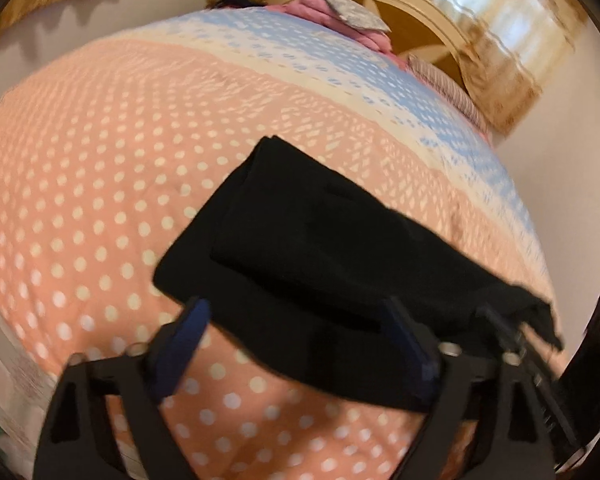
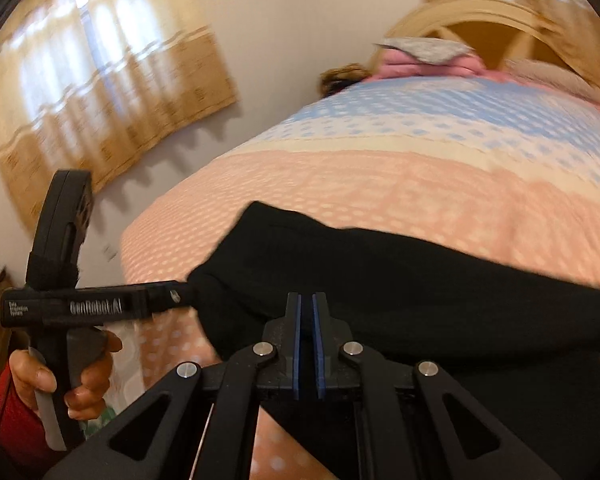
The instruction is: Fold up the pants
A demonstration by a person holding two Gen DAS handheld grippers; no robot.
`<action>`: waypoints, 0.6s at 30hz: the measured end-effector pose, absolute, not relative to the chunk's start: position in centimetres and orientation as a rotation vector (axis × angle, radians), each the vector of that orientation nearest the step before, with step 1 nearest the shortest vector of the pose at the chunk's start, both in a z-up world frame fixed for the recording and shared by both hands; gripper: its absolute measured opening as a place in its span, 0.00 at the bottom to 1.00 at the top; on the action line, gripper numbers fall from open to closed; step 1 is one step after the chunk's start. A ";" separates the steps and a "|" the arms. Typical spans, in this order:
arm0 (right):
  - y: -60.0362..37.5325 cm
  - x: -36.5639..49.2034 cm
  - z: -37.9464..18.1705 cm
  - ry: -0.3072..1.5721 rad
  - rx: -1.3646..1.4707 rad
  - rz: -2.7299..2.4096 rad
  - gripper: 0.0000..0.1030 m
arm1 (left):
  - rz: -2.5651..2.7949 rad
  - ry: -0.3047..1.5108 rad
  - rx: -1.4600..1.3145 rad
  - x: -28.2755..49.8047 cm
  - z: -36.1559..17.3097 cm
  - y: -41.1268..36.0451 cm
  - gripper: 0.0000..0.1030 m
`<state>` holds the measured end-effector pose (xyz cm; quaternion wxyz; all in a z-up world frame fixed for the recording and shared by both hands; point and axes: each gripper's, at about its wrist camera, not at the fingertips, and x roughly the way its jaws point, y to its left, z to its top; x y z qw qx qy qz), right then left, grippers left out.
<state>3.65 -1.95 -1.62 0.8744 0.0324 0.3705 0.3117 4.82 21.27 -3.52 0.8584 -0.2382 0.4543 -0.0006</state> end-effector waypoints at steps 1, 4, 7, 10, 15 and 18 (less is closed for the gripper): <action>-2.7 3.7 -1.9 0.786 0.104 0.638 0.06 | -0.011 0.957 -0.530 4.9 -3.7 21.3 0.80; -4.1 3.8 -2.7 0.816 0.194 0.620 0.06 | 0.001 0.954 -0.547 5.5 -4.2 21.0 0.74; -4.7 3.7 -3.0 0.820 0.220 0.607 0.06 | 0.004 0.993 -0.583 6.4 -5.1 20.7 0.52; -5.3 3.4 -3.4 0.821 0.231 0.609 0.06 | -0.009 0.988 -0.664 6.9 -5.4 20.6 0.51; -6.6 3.1 -3.3 0.801 0.269 0.576 0.06 | -0.004 0.966 -0.770 8.0 -5.8 20.6 0.51; -8.2 3.0 -3.6 0.817 0.312 0.548 0.06 | 0.003 0.926 -0.746 8.1 -5.7 20.4 0.37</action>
